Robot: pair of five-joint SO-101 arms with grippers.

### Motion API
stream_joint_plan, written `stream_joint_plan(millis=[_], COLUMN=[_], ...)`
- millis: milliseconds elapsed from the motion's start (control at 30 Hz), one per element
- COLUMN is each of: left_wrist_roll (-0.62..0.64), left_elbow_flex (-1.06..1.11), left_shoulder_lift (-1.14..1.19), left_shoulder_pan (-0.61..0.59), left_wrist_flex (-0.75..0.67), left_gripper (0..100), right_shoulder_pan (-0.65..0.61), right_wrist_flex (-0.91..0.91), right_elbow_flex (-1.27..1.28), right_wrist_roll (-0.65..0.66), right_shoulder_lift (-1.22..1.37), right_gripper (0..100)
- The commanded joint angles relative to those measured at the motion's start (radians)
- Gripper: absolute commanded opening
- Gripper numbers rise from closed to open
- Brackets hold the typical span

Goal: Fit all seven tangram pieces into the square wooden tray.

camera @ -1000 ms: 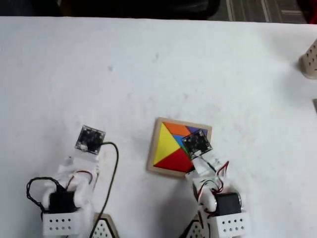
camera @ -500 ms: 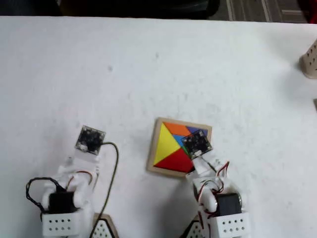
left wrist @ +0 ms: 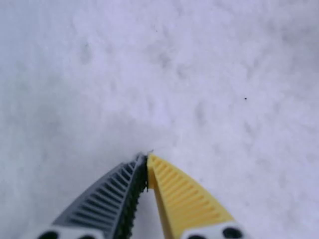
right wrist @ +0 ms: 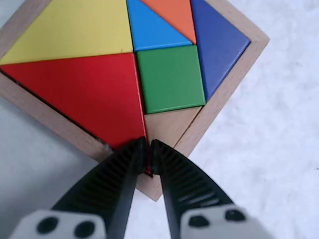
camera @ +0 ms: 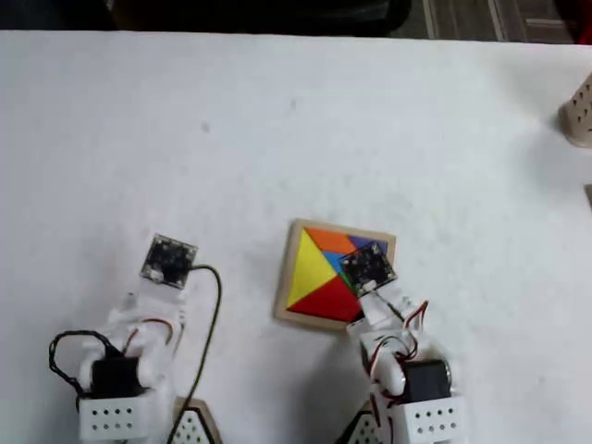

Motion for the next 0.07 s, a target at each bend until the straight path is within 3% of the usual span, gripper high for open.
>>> stream_joint_plan(millis=[0, 33], left_wrist_roll=[0.0, 0.0], left_elbow_flex=[-0.002, -0.002], left_shoulder_lift=[-0.005, -0.005], left_shoulder_pan=[-0.013, -0.013], left_wrist_flex=[0.008, 0.008], left_gripper=[2, 2], right_shoulder_pan=[-0.005, -0.005], right_wrist_flex=[0.004, 0.004], right_elbow_flex=[0.009, 0.009], right_wrist_roll=[0.012, 0.012], right_shoulder_lift=[-0.008, -0.008], right_gripper=[1.8, 1.8])
